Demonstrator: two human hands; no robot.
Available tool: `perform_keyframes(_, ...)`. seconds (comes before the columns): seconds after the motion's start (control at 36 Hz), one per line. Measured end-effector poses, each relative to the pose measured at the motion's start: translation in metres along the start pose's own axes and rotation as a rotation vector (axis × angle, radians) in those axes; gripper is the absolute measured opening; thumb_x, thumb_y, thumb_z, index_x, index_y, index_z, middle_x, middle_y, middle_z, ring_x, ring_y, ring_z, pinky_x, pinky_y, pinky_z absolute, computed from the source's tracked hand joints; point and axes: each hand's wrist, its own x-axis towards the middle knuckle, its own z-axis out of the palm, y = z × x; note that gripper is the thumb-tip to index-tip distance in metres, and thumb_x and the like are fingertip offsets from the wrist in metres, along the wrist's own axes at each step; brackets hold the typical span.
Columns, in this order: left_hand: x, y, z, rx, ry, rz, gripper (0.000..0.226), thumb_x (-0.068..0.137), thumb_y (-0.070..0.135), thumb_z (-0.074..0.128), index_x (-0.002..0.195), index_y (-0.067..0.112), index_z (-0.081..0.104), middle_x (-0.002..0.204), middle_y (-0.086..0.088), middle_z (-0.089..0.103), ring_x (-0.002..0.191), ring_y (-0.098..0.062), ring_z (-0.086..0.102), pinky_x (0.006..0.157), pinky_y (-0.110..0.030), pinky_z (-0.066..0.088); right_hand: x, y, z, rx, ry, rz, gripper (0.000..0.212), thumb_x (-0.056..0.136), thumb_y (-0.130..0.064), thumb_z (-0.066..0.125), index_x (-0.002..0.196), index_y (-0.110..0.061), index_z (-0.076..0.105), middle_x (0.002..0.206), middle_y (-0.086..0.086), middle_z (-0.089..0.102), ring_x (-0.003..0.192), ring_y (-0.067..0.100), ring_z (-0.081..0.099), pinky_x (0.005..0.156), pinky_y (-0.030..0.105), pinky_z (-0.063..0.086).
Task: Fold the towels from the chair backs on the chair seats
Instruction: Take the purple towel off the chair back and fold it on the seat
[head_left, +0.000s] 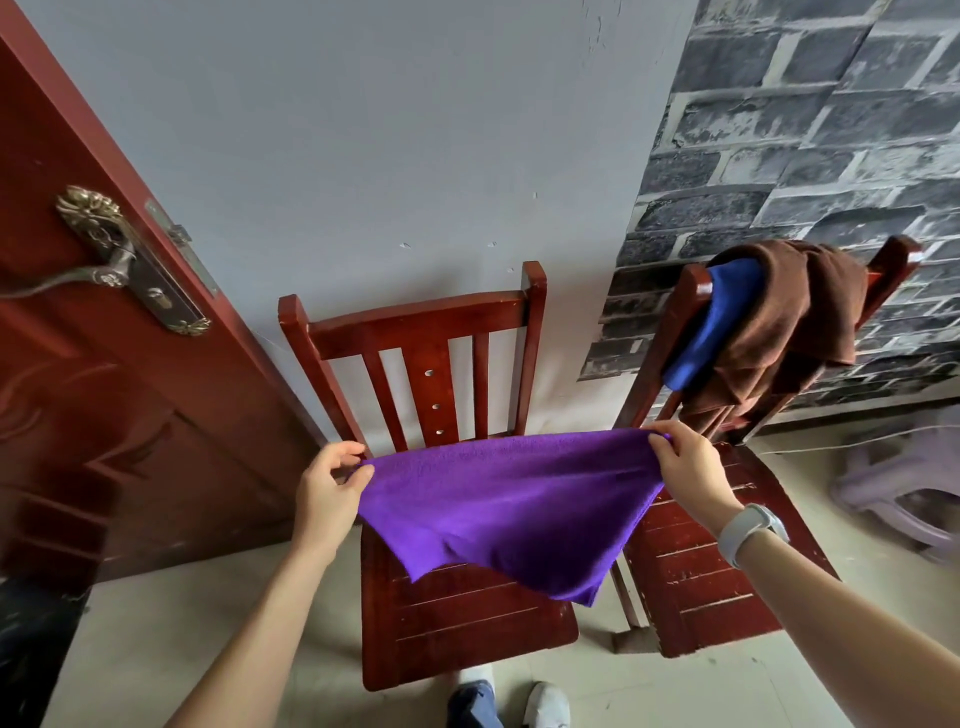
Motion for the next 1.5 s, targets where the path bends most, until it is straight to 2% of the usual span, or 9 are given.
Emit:
perform_keyframes(0.19, 0.005, 0.002, -0.011, 0.072, -0.172, 0.051, 0.018, 0.083, 0.004, 0.064, 0.099, 0.009, 0.069, 0.092, -0.003, 0.066, 0.089, -0.014, 0.06, 0.076, -0.021, 0.045, 0.004, 0.002, -0.002, 0.103, -0.086, 0.038, 0.017, 0.092, -0.007, 0.049, 0.101, -0.009, 0.063, 0.098, 0.012, 0.066, 0.091, 0.022, 0.058, 0.074, 0.026, 0.043)
perform_keyframes(0.33, 0.01, 0.002, -0.016, 0.297, -0.29, 0.102, 0.036, 0.079, 0.01, 0.07, 0.115, 0.01, 0.064, 0.094, 0.001, 0.059, 0.092, -0.015, 0.055, 0.079, -0.025, 0.044, 0.007, -0.002, -0.008, 0.061, -0.248, 0.003, 0.023, 0.087, -0.009, 0.058, 0.109, -0.007, 0.063, 0.094, 0.005, 0.063, 0.077, 0.006, 0.056, 0.061, 0.0, 0.04)
perform_keyframes(0.44, 0.018, 0.001, -0.017, 0.472, -0.304, 0.18, 0.038, 0.08, 0.01, 0.069, 0.117, 0.007, 0.062, 0.101, -0.001, 0.054, 0.092, -0.012, 0.05, 0.078, -0.022, 0.041, 0.011, -0.005, -0.009, -0.137, -0.417, -0.031, 0.033, 0.084, -0.006, 0.058, 0.116, -0.009, 0.06, 0.101, 0.002, 0.056, 0.079, 0.006, 0.053, 0.069, 0.011, 0.04)
perform_keyframes(0.58, 0.033, 0.007, -0.017, 0.671, -0.123, 0.259, 0.022, 0.087, 0.01, 0.061, 0.107, 0.002, 0.067, 0.107, -0.014, 0.059, 0.092, -0.026, 0.059, 0.077, -0.029, 0.047, 0.024, -0.012, 0.002, -0.351, -0.345, -0.14, 0.021, 0.086, -0.009, 0.057, 0.105, -0.005, 0.066, 0.097, 0.009, 0.051, 0.098, 0.028, 0.054, 0.082, 0.022, 0.034)
perform_keyframes(0.69, 0.056, 0.018, -0.021, 0.805, 0.017, 0.319, 0.022, 0.09, 0.016, 0.057, 0.106, 0.006, 0.067, 0.101, -0.013, 0.068, 0.094, -0.03, 0.061, 0.081, -0.039, 0.049, 0.042, -0.029, 0.014, -0.377, -0.208, -0.188, 0.018, 0.084, -0.012, 0.061, 0.099, -0.004, 0.068, 0.106, 0.017, 0.05, 0.106, 0.033, 0.048, 0.096, 0.037, 0.038)
perform_keyframes(0.89, 0.075, 0.032, -0.036, 0.811, 0.234, 0.407, 0.018, 0.085, 0.005, 0.057, 0.098, 0.006, 0.07, 0.087, -0.016, 0.07, 0.085, -0.038, 0.059, 0.073, -0.042, 0.045, 0.061, -0.063, 0.029, -0.335, -0.059, -0.242, 0.019, 0.09, -0.016, 0.049, 0.101, -0.011, 0.064, 0.103, 0.012, 0.062, 0.104, 0.032, 0.052, 0.089, 0.045, 0.041)
perform_keyframes(1.06, 0.051, 0.007, -0.038, 0.693, 0.254, 0.421, 0.021, 0.078, -0.005, 0.06, 0.094, 0.003, 0.07, 0.083, -0.017, 0.07, 0.08, -0.039, 0.059, 0.07, -0.043, 0.045, 0.044, -0.049, 0.046, -0.306, 0.001, -0.305, 0.018, 0.09, -0.008, 0.049, 0.101, -0.007, 0.064, 0.1, 0.013, 0.065, 0.096, 0.033, 0.056, 0.084, 0.044, 0.041)
perform_keyframes(1.22, 0.025, -0.05, -0.02, 0.712, 0.147, 0.363, 0.023, 0.071, -0.007, 0.067, 0.09, 0.006, 0.072, 0.079, -0.013, 0.07, 0.076, -0.036, 0.061, 0.068, -0.043, 0.047, 0.012, -0.005, 0.072, -0.376, -0.133, -0.268, 0.018, 0.086, -0.002, 0.053, 0.101, -0.002, 0.063, 0.097, 0.018, 0.062, 0.094, 0.038, 0.055, 0.08, 0.044, 0.041)
perform_keyframes(1.5, -0.05, -0.171, 0.037, 0.856, -0.185, 0.191, 0.028, 0.055, -0.011, 0.076, 0.075, 0.009, 0.074, 0.063, -0.011, 0.068, 0.059, -0.034, 0.061, 0.057, -0.039, 0.049, -0.059, 0.109, 0.131, -0.494, -0.613, -0.043, 0.022, 0.088, -0.013, 0.055, 0.105, -0.012, 0.068, 0.102, 0.013, 0.062, 0.101, 0.035, 0.052, 0.085, 0.041, 0.044)
